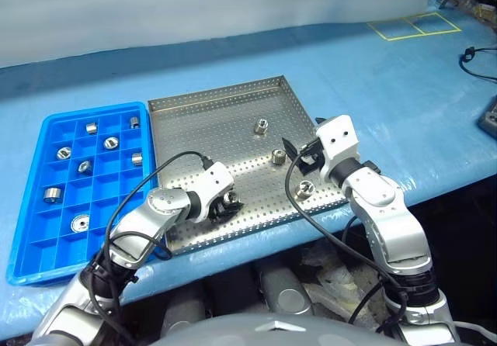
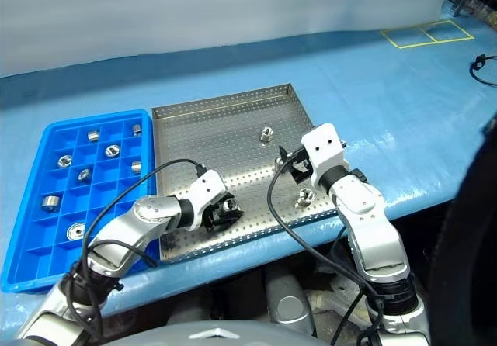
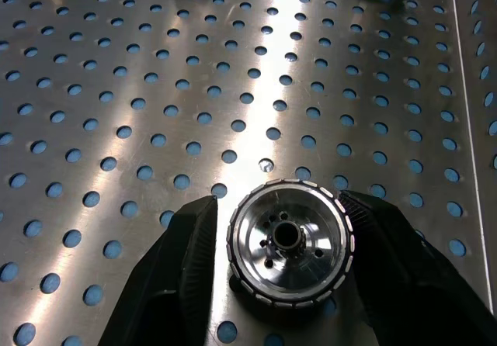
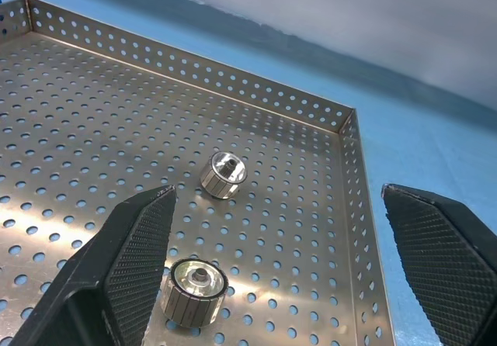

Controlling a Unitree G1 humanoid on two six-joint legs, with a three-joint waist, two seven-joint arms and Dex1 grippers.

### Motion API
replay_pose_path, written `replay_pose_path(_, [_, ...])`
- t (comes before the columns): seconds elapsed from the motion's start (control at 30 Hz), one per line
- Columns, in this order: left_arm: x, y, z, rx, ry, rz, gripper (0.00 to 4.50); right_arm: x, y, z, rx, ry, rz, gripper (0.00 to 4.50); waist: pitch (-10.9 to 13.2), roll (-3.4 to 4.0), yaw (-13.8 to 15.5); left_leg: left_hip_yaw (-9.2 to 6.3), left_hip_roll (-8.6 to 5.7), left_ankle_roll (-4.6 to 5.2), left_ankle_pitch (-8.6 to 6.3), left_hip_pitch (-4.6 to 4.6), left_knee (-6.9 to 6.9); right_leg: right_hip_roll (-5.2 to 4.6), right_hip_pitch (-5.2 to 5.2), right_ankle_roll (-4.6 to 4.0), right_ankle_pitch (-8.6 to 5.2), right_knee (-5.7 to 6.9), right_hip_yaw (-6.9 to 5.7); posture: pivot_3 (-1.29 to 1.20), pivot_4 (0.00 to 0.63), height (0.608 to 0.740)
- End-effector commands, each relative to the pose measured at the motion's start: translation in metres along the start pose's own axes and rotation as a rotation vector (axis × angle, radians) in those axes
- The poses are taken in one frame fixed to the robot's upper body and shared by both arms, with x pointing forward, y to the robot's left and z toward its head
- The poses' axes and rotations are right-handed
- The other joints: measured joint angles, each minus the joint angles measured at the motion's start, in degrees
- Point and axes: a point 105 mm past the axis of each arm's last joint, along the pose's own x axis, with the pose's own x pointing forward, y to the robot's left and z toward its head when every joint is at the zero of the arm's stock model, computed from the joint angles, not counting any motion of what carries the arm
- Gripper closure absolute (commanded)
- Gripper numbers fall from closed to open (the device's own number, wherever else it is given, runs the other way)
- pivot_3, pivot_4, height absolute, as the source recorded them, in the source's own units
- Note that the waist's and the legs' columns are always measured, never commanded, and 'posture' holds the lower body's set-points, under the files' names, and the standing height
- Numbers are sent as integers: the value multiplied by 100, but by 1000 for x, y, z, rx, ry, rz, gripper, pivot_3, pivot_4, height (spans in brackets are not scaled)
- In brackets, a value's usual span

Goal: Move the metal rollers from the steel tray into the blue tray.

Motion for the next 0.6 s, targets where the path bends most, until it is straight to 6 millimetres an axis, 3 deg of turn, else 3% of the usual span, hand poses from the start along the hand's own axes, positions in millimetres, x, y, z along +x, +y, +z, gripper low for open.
replay_pose_path(0.03, [-2, 9, -6, -24, 10, 61, 2540, -4, -6, 15, -22, -65, -29, 0, 0, 0, -2, 0, 0, 0, 0, 0, 0, 0, 0, 0, 0, 0, 0, -329, 150, 740])
replay_pose_path(0.13, [-7, 19, 6, -51, -63, 142, 2540, -3, -4, 15, -20, -68, -18, 0, 0, 0, -2, 1, 0, 0, 0, 2, 1, 0, 2, 3, 1, 1, 2, -325, 150, 740])
replay_pose_path(0.23, [-31, 42, 25, -163, -214, 335, 2540, -1, 4, 17, -8, -76, 15, 0, 2, -2, 2, 4, 0, 2, 2, 0, 9, -2, 2, 12, 6, -1, 4, -304, 150, 740])
replay_pose_path(0.47, [-110, 86, 15, -250, -275, 788, 2540, 9, 22, 19, 2, -87, 104, 0, 3, -3, 56, 2, 4, 1, 1, -3, 4, 5, -5, 4, 9, 3, 5, -194, 150, 740])
replay_pose_path(0.6, [-162, 96, -9, -265, -166, 1048, 2540, 17, 32, 21, 0, -93, 166, 0, 4, -5, 214, -1, 0, 3, 0, -5, 4, 1, -5, -14, 22, 0, 2, -131, 150, 740])
